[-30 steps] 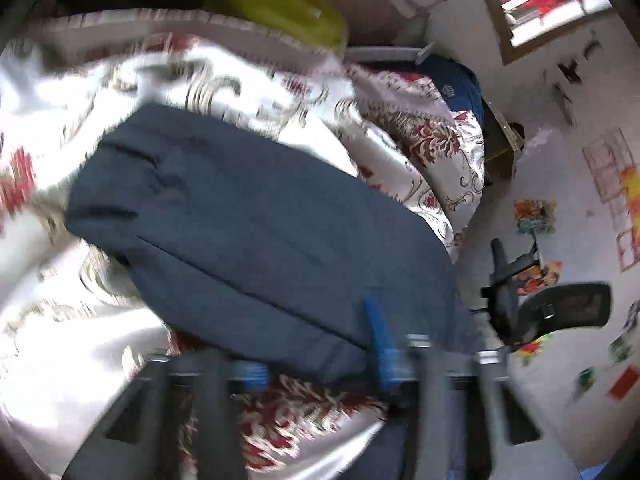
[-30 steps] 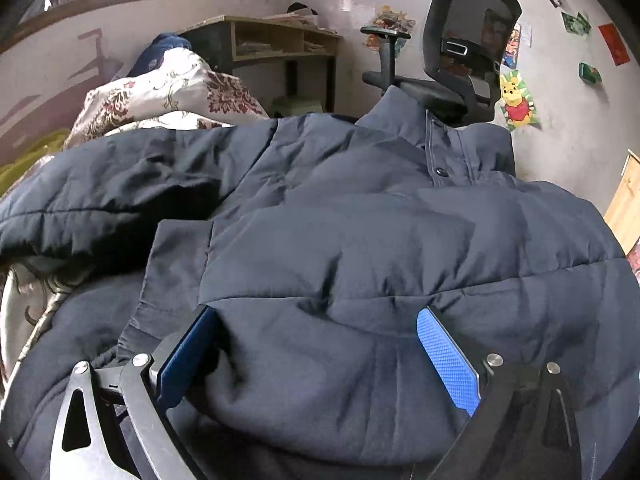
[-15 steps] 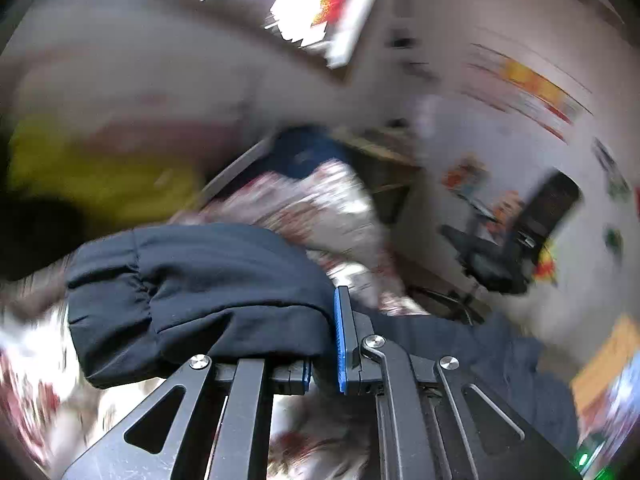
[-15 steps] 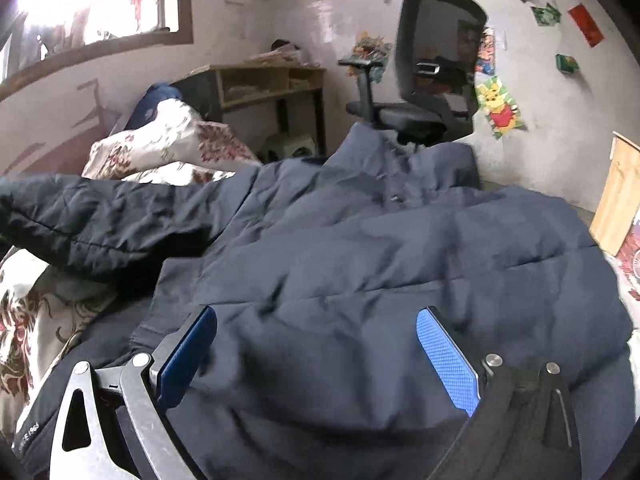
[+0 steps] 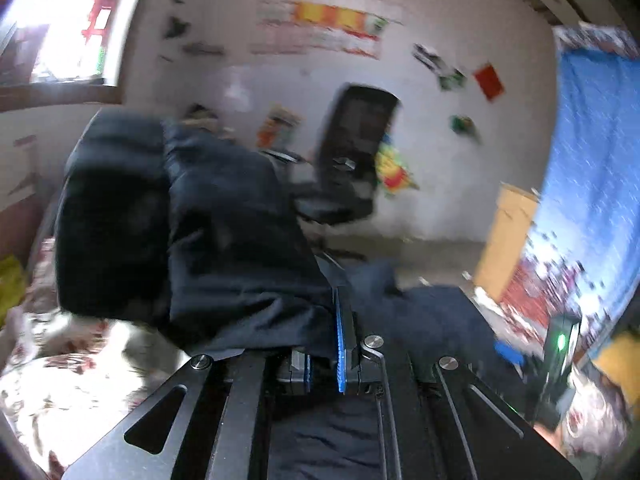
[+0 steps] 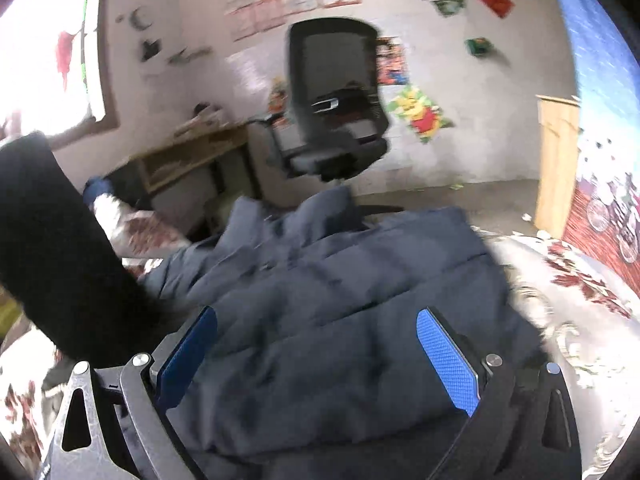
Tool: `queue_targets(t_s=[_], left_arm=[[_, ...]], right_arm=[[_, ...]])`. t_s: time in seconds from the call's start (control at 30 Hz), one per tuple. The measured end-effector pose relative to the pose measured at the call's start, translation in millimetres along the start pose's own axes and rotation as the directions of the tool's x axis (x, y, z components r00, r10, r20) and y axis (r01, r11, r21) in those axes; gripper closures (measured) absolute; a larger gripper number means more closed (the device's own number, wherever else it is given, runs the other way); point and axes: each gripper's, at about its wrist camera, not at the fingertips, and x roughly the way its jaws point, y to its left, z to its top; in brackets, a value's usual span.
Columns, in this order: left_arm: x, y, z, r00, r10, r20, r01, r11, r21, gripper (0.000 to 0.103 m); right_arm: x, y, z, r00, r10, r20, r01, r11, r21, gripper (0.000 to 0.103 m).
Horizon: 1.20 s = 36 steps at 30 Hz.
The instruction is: Fold large clothes
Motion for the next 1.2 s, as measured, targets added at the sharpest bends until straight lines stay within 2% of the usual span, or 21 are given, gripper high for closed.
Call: queue_targets(t_s=[0.1, 0.2, 0.33, 0.4, 0.47, 0.57, 0.67, 0.7, 0.73, 0.8, 0.93, 1.0, 1.07, 1.2], left_arm=[[25, -31, -11, 0.996, -0.053, -0.068, 0.054, 0.998, 0.023, 0.096], [52, -59, -28, 0.982, -0.11, -0.153, 0.114, 0.993, 0.022, 0.096], [82, -97, -56, 0.956, -0.11, -0.27, 0.14, 0.986, 0.092, 0.096], [96, -109, -71, 0.937, -0.106, -0.334, 0.152, 0.982, 0.114, 0.096], [103, -117, -79, 0.924, -0.102, -0.368, 0.159, 0.979, 0.128, 0.096], [108, -120, -94, 0.909, -0.089, -0.407, 0.158, 0.977, 0.14, 0.096], [117, -117, -103, 0.895, -0.092, -0.436, 0.162, 0.979, 0.125, 0.093], [115, -113, -109, 0.893, -0.096, -0.44, 0.163, 0.979, 0.118, 0.092], [119, -112, -110, 0.887, -0.098, -0.452, 0.163, 0.981, 0.107, 0.09], [106, -102, -123, 0.876, -0.102, -0.471, 0.158, 0.984, 0.082, 0.081], [93, -97, -128, 0.862, -0.116, -0.494, 0.148, 0.989, 0.026, 0.066], [90, -94, -128, 0.86, -0.118, -0.497, 0.142, 0.99, 0.012, 0.06], [84, -90, -127, 0.86, -0.118, -0.496, 0.131, 0.991, -0.009, 0.048], [69, -84, -127, 0.861, -0.126, -0.493, 0.116, 0.992, -0.051, 0.04]], right_arm=[[-8, -29, 10, 1.0, -0.003, 0.025, 0.001, 0.997, 0.072, 0.001], [-10, -54, 19, 0.999, 0.018, 0.026, -0.022, 0.989, 0.146, 0.001], [-17, -87, 29, 0.998, 0.062, 0.027, -0.067, 0.963, 0.26, 0.001], [-21, -99, 32, 0.996, 0.089, 0.03, -0.094, 0.951, 0.295, 0.001], [-19, -107, 33, 0.992, 0.129, 0.01, -0.125, 0.94, 0.317, 0.001], [-10, -116, 28, 0.976, 0.216, -0.038, -0.186, 0.907, 0.378, 0.001], [6, -126, 18, 0.942, 0.322, -0.092, -0.242, 0.844, 0.478, 0.001], [9, -127, 16, 0.935, 0.334, -0.117, -0.239, 0.839, 0.489, 0.001], [13, -127, 14, 0.929, 0.338, -0.151, -0.227, 0.842, 0.49, 0.001], [24, -123, 8, 0.907, 0.33, -0.26, -0.184, 0.868, 0.46, 0.001], [34, -114, -9, 0.861, 0.327, -0.389, -0.159, 0.9, 0.405, 0.001], [33, -109, -16, 0.843, 0.329, -0.425, -0.161, 0.909, 0.385, 0.001], [29, -101, -21, 0.838, 0.312, -0.447, -0.156, 0.923, 0.351, 0.001], [21, -95, -33, 0.829, 0.317, -0.461, -0.158, 0.923, 0.35, 0.003]])
